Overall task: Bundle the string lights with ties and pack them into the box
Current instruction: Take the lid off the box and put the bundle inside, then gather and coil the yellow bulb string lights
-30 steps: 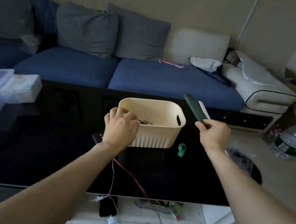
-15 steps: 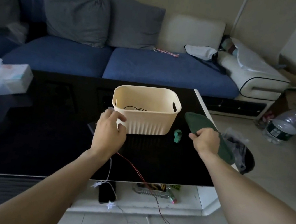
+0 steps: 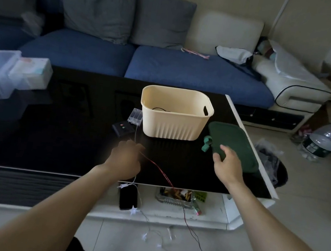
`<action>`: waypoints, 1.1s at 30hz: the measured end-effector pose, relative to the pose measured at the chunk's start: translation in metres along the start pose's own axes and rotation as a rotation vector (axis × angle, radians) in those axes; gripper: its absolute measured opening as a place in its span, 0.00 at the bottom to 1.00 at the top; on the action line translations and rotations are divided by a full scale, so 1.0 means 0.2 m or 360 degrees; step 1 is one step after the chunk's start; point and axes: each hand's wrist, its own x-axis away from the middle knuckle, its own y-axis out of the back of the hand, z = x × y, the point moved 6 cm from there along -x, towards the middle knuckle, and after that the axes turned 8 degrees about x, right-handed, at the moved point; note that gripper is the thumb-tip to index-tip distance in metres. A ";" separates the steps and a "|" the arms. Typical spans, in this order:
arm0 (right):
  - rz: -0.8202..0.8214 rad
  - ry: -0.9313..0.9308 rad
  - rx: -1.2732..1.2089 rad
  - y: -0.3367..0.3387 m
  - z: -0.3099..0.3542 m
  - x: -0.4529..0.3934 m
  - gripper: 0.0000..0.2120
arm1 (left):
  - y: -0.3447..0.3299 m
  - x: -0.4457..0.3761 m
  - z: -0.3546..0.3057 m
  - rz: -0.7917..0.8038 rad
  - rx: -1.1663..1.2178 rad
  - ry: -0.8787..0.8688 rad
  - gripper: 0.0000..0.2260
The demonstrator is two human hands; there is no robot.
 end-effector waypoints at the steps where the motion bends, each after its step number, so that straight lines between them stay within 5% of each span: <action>1: -0.0149 0.0078 -0.0034 0.01 0.04 0.05 0.17 | 0.00 0.01 0.02 0.0029 -0.0008 0.0014 0.27; 4: -0.0209 0.0318 -0.0069 -0.04 0.20 0.18 0.09 | 0.00 0.02 0.08 0.0107 -0.0009 0.0024 0.27; 6: 0.0190 0.0371 -0.0135 -0.17 0.30 0.27 0.08 | 0.00 0.03 0.11 0.0141 -0.0004 0.0019 0.26; 9: 0.0666 0.0472 0.0124 -0.39 0.42 0.40 0.21 | -0.02 0.03 0.15 0.0182 0.0004 0.0032 0.23; 11: 0.0565 0.0532 0.0420 -0.46 0.46 0.43 0.24 | -0.05 0.03 0.17 0.0229 -0.0070 0.0028 0.24; 16: 0.0376 0.0410 0.0504 -0.53 0.52 0.43 0.09 | -0.09 0.02 0.21 0.0207 -0.0265 -0.0031 0.27; 22: 0.0569 0.0338 -0.0651 -0.43 0.63 0.39 0.06 | 0.04 -0.02 0.18 -0.0366 -0.0077 -0.0028 0.26; 25: 0.0708 0.0503 -0.0899 -0.36 0.68 0.45 0.06 | 0.07 -0.03 0.14 -0.0533 -0.0017 -0.0200 0.30; 29: 0.0931 0.0481 -0.1099 -0.31 0.68 0.51 0.04 | 0.07 -0.06 0.10 -0.0643 0.0009 -0.0470 0.12; 33: 0.0869 0.0473 -0.1048 -0.26 0.62 0.50 0.04 | 0.15 -0.04 0.10 -0.0981 0.0229 -0.0525 0.07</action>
